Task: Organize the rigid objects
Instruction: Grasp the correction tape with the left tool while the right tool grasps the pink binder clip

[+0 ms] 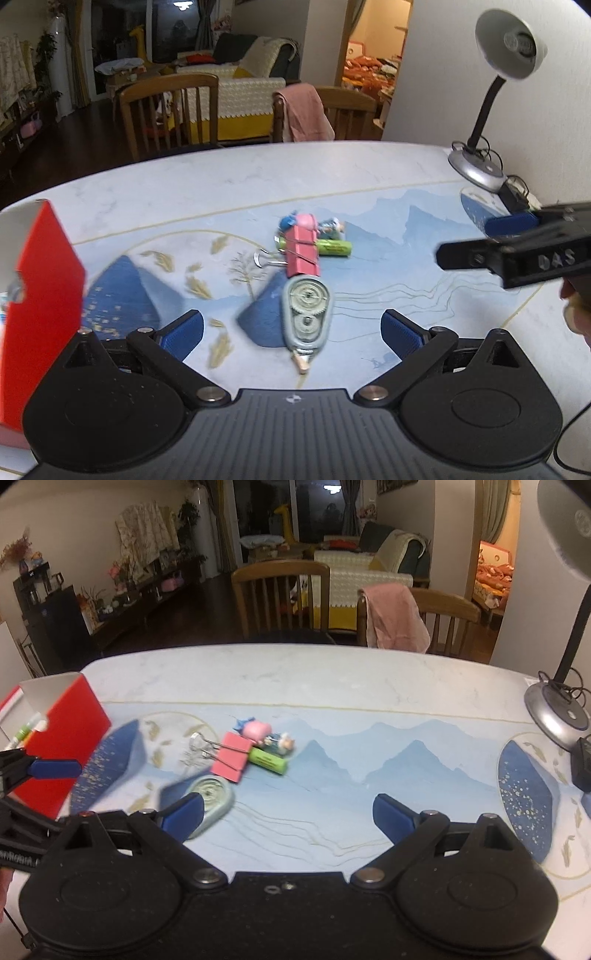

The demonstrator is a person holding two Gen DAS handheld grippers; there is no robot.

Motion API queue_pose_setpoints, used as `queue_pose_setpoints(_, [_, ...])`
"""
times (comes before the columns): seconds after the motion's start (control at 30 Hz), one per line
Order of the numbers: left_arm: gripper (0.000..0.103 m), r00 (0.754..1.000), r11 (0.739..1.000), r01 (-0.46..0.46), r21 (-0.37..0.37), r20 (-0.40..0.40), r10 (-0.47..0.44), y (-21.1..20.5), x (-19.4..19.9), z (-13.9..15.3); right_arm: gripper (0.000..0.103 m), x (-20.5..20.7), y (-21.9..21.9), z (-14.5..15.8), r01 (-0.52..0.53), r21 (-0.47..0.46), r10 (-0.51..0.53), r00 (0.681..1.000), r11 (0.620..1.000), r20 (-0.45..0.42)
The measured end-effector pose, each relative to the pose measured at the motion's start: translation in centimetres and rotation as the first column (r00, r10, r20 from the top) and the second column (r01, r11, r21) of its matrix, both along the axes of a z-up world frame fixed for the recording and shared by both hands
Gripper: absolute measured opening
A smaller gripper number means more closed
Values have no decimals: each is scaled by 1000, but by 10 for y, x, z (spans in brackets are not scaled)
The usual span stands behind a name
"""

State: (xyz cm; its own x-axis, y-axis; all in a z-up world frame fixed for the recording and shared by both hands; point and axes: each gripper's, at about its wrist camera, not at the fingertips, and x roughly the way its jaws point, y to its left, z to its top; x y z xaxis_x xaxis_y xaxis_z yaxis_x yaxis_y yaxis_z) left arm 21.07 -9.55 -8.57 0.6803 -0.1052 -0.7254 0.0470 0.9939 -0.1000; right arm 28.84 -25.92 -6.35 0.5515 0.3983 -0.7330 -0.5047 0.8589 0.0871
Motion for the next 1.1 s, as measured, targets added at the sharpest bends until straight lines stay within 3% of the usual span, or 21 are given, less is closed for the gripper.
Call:
queue_pose_setpoints(0.13, [103,999,999,25,28,-40,-24,-15,13,-16,97,17,4,-11,-17,4,18,1000,1000,-18])
queue_pose_setpoints(0.33, [103,1000,996,0,92,9,-1,-25,23,-33,94,34,26,-22,-70,26,71,997,997,-41])
queue_pose_setpoints(0.57, [103,1000,993,-7,122,12,5,-27,34,-54,90,52,58,-38,-107,48,112,989,993,-101])
queue_pose_setpoints(0.83, [103,1000,994,-9,107,18,7,-28,40,-68,73,70,86,-62,-79,92,98,967,993,-234])
queue_pose_setpoints(1.1, [102,999,994,13,107,28,-16,-34,41,-77,56,77,98,-71,-42,98,68,959,994,-275])
